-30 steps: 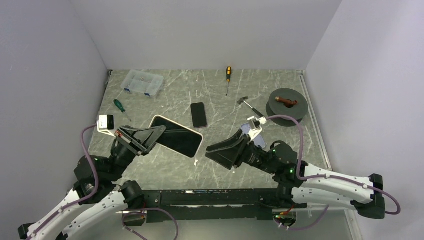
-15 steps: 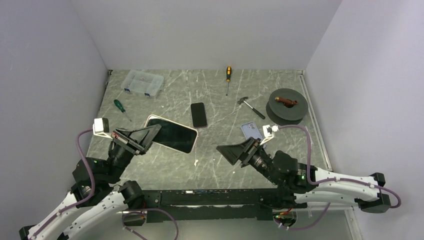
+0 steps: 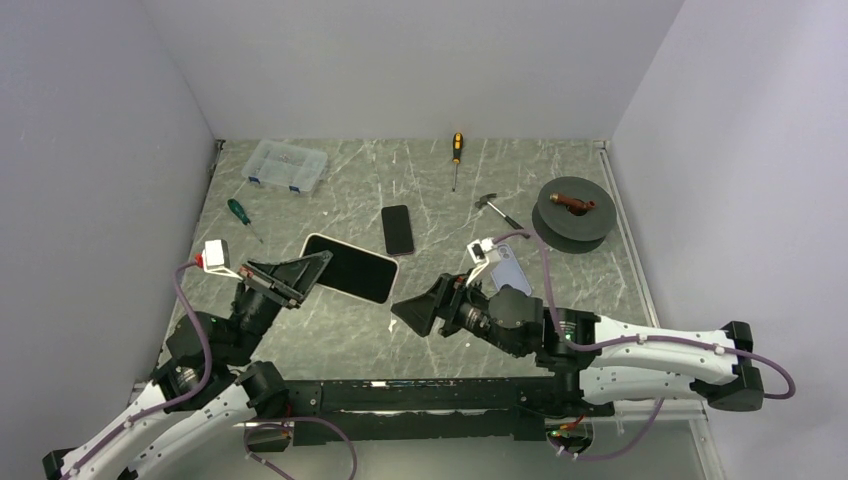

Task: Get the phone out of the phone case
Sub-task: Remove the phone case from the phone.

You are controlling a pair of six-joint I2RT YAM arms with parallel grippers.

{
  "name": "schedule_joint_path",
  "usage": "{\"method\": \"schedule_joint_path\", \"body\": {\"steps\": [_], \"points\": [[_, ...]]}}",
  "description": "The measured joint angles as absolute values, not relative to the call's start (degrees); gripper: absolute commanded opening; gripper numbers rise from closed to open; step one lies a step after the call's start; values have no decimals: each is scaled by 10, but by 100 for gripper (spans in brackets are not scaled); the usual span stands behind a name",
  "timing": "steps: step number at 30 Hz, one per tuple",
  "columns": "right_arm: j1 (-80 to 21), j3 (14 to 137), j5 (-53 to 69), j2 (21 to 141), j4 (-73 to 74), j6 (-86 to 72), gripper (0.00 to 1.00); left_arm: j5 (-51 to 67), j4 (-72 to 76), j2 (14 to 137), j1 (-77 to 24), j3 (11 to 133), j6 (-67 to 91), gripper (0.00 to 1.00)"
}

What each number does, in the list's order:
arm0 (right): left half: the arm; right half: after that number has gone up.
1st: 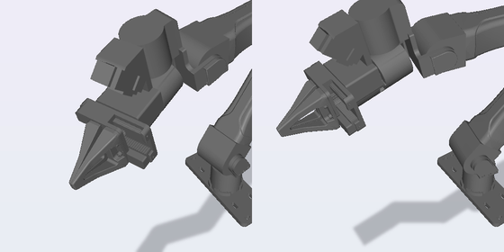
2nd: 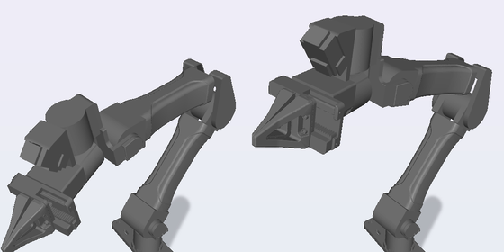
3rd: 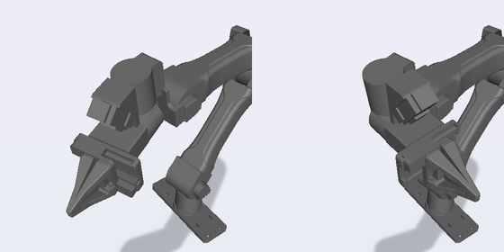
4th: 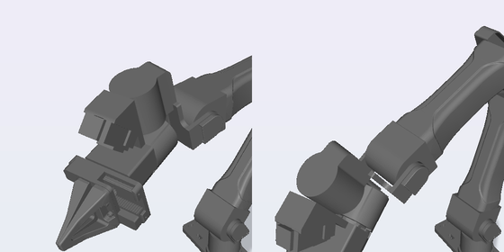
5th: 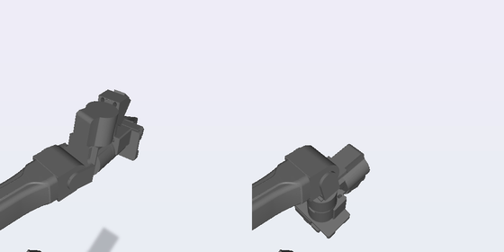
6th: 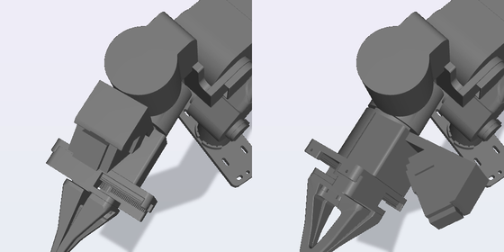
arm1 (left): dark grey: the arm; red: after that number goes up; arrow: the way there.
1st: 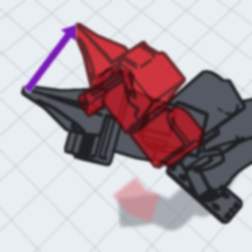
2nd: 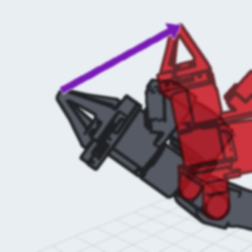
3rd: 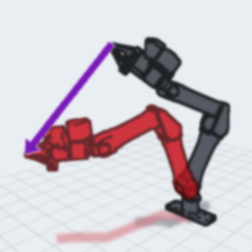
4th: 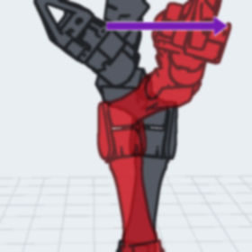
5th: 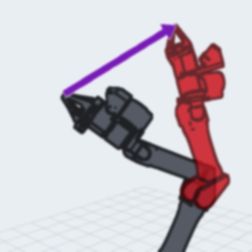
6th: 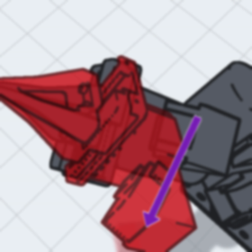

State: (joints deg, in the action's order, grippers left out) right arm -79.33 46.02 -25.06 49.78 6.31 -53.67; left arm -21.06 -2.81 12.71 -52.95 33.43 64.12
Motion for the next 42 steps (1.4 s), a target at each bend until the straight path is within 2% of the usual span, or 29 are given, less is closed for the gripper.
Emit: {"method": "schedule_joint_path", "body": {"steps": [5, 42], "points": [[-794, 435, -228, 506, 19, -541, 67, -220, -26, 110, -529, 313, 635, 0], [-793, 398, -216, 501, -91, -592, 59, -218, 5, 115, -529, 309, 635, 0]]}}
